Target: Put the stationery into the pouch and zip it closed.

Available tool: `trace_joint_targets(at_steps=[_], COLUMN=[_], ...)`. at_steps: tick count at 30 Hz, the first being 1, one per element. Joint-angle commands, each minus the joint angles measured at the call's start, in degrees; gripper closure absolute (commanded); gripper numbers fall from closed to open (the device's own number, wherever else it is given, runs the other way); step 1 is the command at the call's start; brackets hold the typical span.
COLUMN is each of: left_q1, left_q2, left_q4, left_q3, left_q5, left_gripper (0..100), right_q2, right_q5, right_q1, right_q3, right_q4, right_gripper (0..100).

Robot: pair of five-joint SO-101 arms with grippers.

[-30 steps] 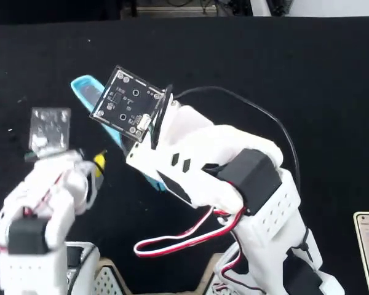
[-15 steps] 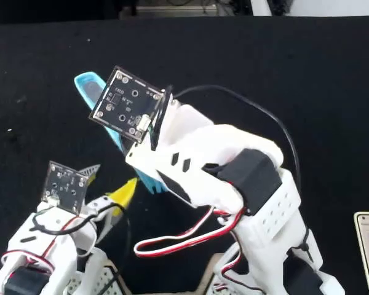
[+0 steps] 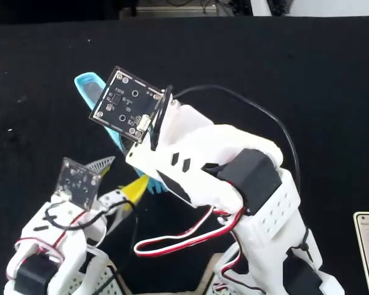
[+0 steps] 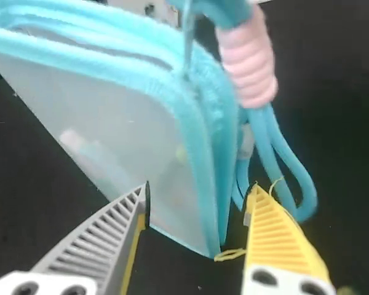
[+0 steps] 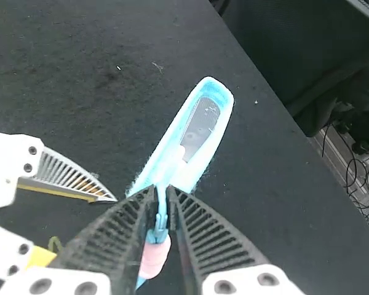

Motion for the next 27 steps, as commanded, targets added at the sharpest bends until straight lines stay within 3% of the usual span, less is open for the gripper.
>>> trace_joint_targets(at_steps=[1, 7, 13, 18, 22, 27], left_q1=[-4.70, -11.82, -17.27, -22.55, -23.08, -22.90], left_q2=[0.18, -0.35, -0.35, -0.35, -0.35, -0.35], left_q4=[-5.80, -3.08, -0.88, -1.23, -0.62, 6.33], left_q3=[3.03, 3.21, -0.48, -0.92, -1.71, -10.51], left_q5=[1.67, 1.67, -4.31, -4.48, -4.40, -4.31], left_gripper=[74, 74, 74, 74, 74, 74], right_q2=[0.22, 0.22, 0.22, 0.22, 0.22, 0.31], right_q5=[0.44, 0.44, 0.53, 0.44, 0.35, 0.26], right_q1=[0.70, 0.70, 0.70, 0.70, 0.44, 0.44], right_q3=[-0.40, -0.40, -0.40, -0.31, -0.31, -0.31], right_q4=[-1.41, -1.67, -1.85, -1.85, -1.85, -1.76], right_gripper=[98.8, 98.8, 98.8, 98.8, 98.8, 98.8])
